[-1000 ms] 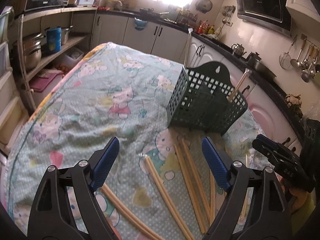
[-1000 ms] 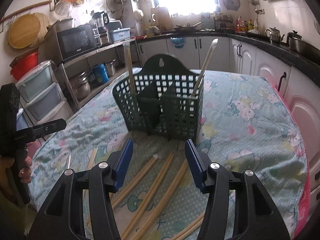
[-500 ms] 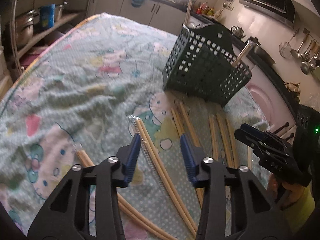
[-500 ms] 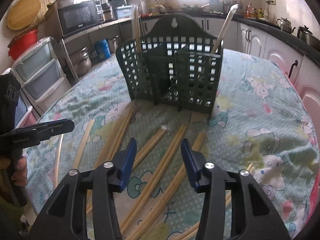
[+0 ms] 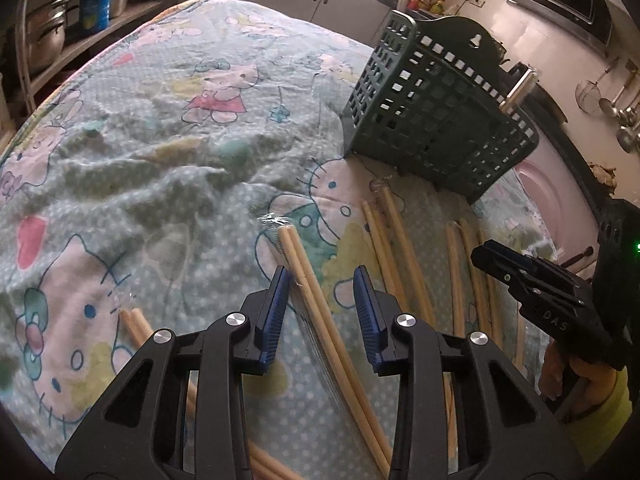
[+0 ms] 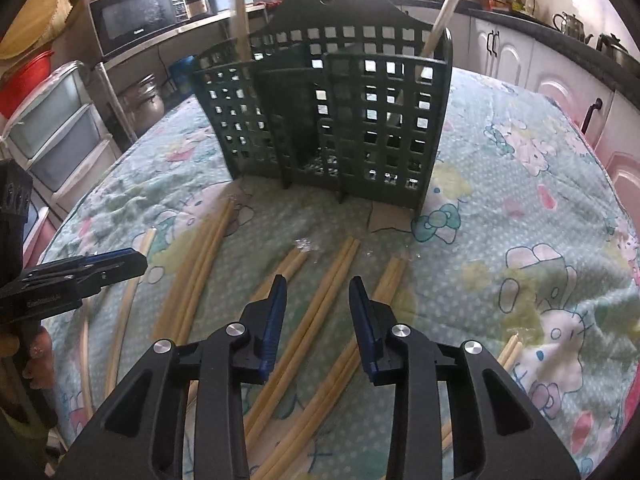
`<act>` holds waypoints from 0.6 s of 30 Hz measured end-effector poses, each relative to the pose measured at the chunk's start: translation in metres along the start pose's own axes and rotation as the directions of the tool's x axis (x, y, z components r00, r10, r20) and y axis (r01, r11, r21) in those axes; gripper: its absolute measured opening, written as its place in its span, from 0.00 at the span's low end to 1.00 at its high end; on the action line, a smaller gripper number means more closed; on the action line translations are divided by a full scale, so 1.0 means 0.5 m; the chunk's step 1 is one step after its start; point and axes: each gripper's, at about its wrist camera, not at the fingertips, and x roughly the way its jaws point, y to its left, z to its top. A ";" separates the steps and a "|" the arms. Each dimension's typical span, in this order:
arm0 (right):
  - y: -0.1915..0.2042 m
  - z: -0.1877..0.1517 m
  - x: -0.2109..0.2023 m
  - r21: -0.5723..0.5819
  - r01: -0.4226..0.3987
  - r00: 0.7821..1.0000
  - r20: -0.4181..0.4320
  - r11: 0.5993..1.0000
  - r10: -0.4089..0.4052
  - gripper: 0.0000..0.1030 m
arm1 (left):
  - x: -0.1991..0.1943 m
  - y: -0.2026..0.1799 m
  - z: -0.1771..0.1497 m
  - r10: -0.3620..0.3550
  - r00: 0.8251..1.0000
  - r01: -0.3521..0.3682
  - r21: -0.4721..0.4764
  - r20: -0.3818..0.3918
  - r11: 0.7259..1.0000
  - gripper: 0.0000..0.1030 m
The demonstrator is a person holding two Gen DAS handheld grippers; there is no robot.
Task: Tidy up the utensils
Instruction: 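Grasp a chopstick with the left gripper while the right gripper grasps another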
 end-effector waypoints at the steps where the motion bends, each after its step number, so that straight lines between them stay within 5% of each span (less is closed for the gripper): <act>1: -0.002 0.003 0.006 0.004 0.002 1.000 -0.008 1.000 -0.002 0.28 | 0.003 0.001 0.003 0.002 1.000 -0.002 -0.003 -0.002 1.000 0.25; 18: -0.014 0.059 0.075 0.043 0.040 0.998 -0.056 0.998 -0.038 0.25 | 0.033 0.007 0.050 0.031 0.999 -0.031 -0.004 -0.027 1.000 0.25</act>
